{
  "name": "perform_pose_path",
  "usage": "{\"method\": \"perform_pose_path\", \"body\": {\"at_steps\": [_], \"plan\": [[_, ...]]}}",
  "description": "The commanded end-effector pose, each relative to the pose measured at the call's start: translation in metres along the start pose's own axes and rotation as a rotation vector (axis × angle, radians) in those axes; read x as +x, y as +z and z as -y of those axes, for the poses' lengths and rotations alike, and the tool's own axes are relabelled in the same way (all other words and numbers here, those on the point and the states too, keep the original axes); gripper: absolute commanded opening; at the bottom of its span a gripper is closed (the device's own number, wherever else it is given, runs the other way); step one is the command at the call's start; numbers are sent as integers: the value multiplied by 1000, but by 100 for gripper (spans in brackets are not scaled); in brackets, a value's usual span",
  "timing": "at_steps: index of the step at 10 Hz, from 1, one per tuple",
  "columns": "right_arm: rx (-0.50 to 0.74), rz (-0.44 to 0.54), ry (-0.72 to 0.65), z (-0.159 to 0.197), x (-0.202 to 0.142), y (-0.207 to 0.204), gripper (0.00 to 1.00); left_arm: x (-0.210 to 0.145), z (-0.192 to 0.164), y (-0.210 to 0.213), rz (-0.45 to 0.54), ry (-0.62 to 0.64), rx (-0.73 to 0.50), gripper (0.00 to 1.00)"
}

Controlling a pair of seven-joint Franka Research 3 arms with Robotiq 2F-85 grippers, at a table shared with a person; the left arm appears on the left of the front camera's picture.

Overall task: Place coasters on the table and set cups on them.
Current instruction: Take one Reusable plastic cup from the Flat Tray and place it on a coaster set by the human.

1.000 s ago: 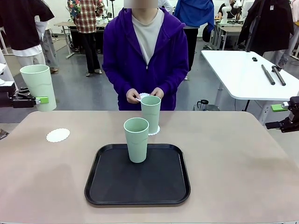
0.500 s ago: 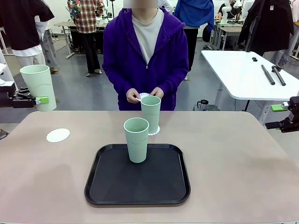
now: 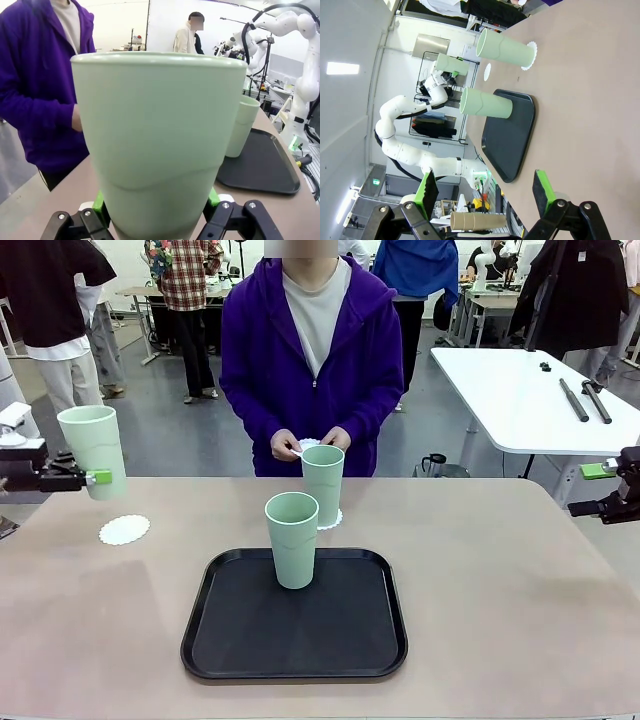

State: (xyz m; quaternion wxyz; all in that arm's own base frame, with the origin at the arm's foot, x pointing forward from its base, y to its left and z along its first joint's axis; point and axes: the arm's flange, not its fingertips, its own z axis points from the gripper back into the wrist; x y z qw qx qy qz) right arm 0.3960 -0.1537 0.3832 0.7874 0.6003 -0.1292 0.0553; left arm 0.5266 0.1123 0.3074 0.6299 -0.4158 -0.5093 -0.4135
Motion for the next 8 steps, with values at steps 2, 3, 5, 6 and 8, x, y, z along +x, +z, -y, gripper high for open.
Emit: {"method": "perform_pose_path", "body": {"at_steps": [2,3,5,6,8], "plan": [[7,-2,1,-1,0,0,100,-27,-19,8,9,-29,-74,84],[7,-2,1,-1,0,0,100,-36,-21,7,17,-32,-96,84],[7,-2,1,-1,0,0,100,-56,-19,4,45,-43,-131,84],[7,-2,1,-1,0,0,100,-63,-19,2,67,-45,-151,84],[7,-2,1,-1,0,0,100,-72,-20,-3,72,-46,-157,84]]}}
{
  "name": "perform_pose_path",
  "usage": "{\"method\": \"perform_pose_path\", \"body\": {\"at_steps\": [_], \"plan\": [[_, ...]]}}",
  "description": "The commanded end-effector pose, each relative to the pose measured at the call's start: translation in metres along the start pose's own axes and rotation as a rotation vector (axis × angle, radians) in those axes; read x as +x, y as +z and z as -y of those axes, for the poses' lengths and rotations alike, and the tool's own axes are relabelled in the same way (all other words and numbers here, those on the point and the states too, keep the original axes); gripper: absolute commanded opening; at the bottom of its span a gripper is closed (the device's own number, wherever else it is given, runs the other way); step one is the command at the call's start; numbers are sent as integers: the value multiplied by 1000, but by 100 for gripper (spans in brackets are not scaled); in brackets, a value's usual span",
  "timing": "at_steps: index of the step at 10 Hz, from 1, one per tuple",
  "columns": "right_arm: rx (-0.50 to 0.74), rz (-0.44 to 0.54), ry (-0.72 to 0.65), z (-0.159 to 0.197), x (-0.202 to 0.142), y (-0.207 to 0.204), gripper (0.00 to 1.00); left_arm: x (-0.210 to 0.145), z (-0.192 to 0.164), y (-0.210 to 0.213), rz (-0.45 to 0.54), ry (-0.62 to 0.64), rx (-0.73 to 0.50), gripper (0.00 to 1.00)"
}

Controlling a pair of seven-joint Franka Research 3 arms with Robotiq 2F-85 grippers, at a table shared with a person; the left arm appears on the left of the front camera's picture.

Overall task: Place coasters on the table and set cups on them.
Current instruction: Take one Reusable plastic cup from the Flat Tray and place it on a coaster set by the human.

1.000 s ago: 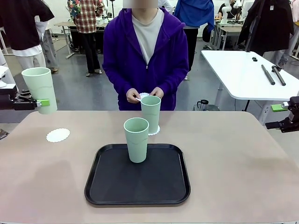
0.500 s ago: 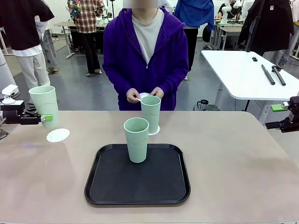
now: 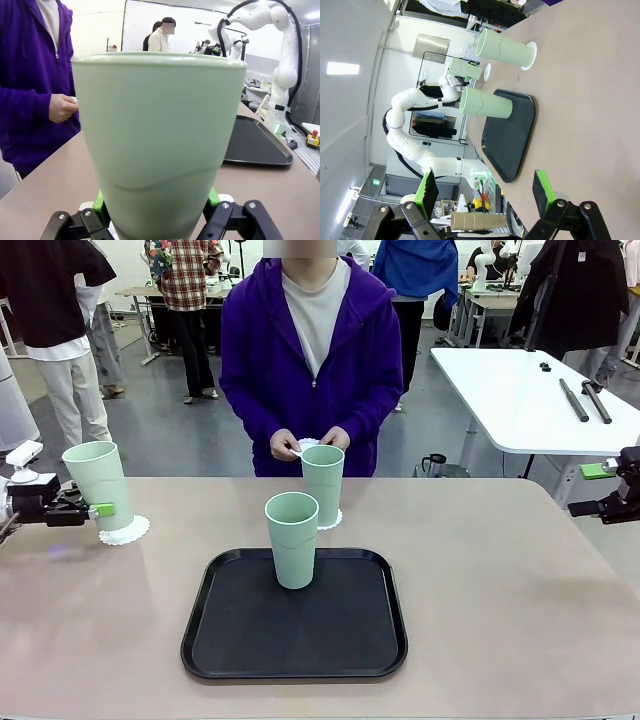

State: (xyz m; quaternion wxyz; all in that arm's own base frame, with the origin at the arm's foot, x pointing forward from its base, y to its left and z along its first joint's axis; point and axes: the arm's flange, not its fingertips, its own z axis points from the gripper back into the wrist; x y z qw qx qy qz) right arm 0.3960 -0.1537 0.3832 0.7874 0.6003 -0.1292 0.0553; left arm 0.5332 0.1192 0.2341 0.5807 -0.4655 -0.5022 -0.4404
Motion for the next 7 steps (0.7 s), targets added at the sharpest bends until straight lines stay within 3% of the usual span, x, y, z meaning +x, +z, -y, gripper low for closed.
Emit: {"method": "perform_pose_path", "body": {"at_steps": [1,7], "plan": [[7,-2,2,-1,0,0,100,-3,-5,2,9,-26,-18,84],[7,-2,2,-1,0,0,100,-19,-22,-7,-29,-13,14,84]]}}
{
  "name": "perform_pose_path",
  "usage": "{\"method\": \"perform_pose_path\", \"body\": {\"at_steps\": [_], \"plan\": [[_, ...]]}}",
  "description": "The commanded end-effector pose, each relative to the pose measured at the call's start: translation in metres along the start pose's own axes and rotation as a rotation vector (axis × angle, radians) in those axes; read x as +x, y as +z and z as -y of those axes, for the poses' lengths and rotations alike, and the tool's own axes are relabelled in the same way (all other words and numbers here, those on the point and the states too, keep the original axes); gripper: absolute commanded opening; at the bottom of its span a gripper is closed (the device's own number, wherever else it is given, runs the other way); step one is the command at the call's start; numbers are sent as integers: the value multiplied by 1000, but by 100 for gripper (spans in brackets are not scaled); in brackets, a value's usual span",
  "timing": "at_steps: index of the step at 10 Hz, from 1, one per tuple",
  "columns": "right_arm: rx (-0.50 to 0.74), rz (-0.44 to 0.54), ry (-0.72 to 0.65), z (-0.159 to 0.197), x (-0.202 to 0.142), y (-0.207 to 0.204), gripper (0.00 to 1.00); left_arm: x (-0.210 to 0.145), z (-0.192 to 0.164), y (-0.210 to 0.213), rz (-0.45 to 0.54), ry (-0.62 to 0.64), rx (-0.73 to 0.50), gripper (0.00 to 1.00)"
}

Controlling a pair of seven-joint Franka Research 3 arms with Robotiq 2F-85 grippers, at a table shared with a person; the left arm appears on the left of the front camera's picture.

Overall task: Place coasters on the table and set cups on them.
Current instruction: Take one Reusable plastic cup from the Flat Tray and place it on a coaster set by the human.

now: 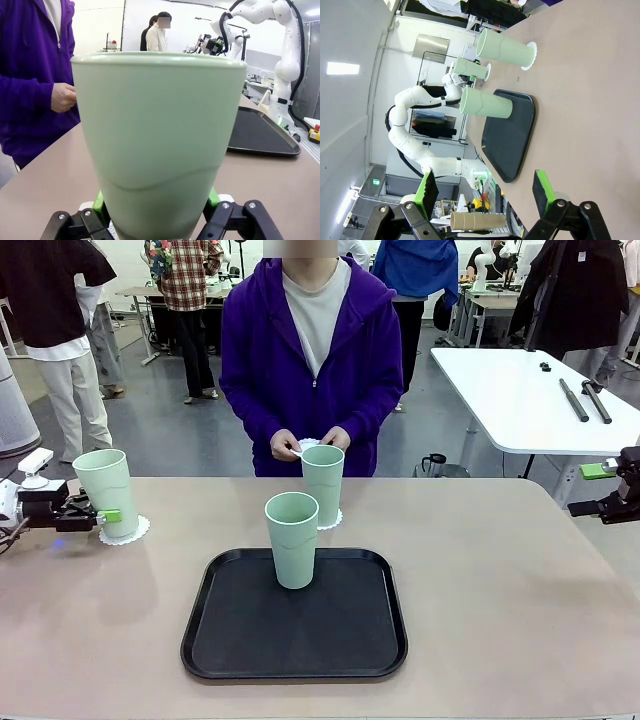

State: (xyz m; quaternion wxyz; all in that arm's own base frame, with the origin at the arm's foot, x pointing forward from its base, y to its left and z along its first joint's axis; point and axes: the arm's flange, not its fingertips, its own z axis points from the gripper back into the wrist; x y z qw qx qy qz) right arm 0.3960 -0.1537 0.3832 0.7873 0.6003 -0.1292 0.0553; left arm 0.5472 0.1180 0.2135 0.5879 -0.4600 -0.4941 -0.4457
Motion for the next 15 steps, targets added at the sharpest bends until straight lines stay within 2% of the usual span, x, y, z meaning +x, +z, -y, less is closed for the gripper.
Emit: {"method": "perform_pose_path", "body": {"at_steps": [1,7,8,15], "plan": [[7,-2,2,-1,0,0,100,-3,-7,-2,-12,-13,17,84],[7,-2,2,-1,0,0,100,-11,-7,-2,-19,-38,-8,84],[7,-2,2,-1,0,0,100,-11,-6,-2,-26,-35,-11,100],[7,-2,2,-1,0,0,100,-2,-2,6,-50,-60,-29,100]]}}
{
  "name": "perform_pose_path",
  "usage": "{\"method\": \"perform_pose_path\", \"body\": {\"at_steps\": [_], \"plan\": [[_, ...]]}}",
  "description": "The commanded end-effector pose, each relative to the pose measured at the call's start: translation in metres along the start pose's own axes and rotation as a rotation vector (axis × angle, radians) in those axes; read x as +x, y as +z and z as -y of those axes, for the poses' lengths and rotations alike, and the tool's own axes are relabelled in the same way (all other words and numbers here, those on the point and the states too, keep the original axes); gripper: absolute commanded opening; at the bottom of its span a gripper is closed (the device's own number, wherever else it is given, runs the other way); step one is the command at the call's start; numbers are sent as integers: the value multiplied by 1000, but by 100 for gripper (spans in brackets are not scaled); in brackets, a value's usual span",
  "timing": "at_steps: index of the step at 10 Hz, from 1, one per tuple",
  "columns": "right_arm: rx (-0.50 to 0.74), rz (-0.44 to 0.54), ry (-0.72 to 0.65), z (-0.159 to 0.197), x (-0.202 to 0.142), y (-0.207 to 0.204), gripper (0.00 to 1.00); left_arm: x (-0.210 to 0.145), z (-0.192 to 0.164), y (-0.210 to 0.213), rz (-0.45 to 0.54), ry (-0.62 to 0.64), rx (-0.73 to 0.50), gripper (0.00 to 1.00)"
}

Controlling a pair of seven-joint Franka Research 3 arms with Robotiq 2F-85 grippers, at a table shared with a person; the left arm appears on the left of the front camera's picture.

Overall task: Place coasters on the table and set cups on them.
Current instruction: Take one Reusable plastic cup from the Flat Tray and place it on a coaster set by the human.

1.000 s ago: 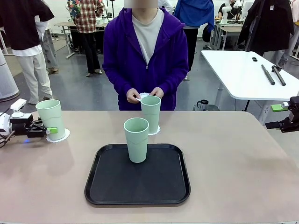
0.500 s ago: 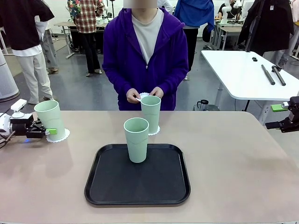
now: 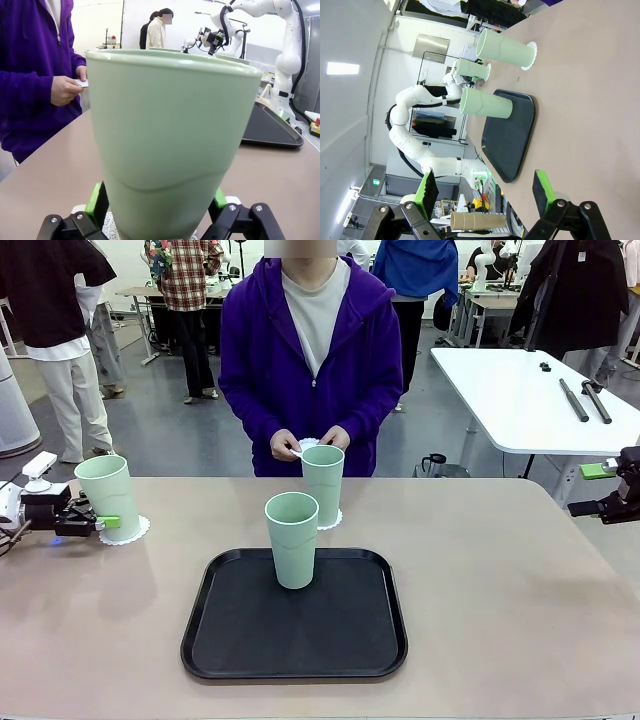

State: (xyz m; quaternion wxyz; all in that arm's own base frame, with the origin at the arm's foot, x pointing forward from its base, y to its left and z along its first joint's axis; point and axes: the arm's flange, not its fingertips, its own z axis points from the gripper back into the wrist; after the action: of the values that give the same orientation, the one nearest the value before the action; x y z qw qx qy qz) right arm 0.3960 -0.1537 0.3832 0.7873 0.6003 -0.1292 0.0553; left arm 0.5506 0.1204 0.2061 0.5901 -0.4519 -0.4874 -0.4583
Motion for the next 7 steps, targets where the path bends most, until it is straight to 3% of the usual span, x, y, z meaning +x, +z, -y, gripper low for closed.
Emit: {"method": "perform_pose_path", "body": {"at_steps": [1,7], "plan": [[7,-2,2,-1,0,0,100,7,2,9,-59,-56,-19,100],[7,-2,2,-1,0,0,100,19,1,31,-193,-105,-23,100]]}}
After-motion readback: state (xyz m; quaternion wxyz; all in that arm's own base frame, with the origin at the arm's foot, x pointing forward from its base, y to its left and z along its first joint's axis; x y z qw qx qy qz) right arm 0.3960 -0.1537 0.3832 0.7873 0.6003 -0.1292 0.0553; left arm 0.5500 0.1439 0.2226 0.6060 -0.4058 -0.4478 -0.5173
